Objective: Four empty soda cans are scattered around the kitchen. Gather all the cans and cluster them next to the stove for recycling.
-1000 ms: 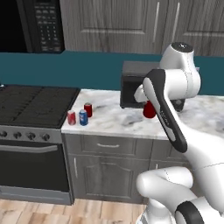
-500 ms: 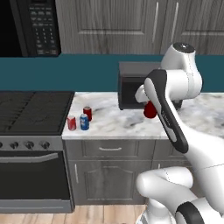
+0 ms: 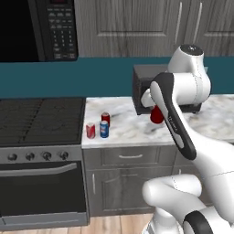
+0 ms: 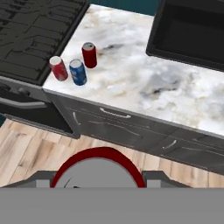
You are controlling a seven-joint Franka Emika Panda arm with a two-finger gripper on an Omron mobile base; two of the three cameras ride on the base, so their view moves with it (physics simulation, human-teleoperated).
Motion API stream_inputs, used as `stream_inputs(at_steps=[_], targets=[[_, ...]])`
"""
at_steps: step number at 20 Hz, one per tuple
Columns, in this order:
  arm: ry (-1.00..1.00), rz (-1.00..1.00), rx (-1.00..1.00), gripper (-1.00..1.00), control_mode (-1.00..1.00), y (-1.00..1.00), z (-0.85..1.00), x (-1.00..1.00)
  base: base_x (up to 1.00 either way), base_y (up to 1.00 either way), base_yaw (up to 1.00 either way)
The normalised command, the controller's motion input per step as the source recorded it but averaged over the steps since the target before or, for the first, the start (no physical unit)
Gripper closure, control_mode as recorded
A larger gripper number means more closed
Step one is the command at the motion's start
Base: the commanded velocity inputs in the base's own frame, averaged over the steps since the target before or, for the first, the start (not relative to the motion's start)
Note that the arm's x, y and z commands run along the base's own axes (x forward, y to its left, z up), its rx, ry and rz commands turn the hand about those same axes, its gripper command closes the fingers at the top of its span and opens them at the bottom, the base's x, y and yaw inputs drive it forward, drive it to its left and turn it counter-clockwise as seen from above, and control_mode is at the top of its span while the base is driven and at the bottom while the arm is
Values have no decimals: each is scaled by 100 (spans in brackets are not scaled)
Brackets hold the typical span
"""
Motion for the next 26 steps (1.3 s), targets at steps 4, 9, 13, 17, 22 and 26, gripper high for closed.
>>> stream_inputs(at_steps=[4,9,13,17,22,26], targets=[[0,0,0,100,100,0,0,0,24,41,-21],[0,0,0,100,100,0,0,0,45,20,-24],[0,0,0,100,100,0,0,0,38,11,-22],[0,0,0,100,100,0,0,0,18,15,-18],[0,0,0,100,100,0,0,0,0,25,-14],[0,0,0,100,100,0,0,0,-9,38,-11]])
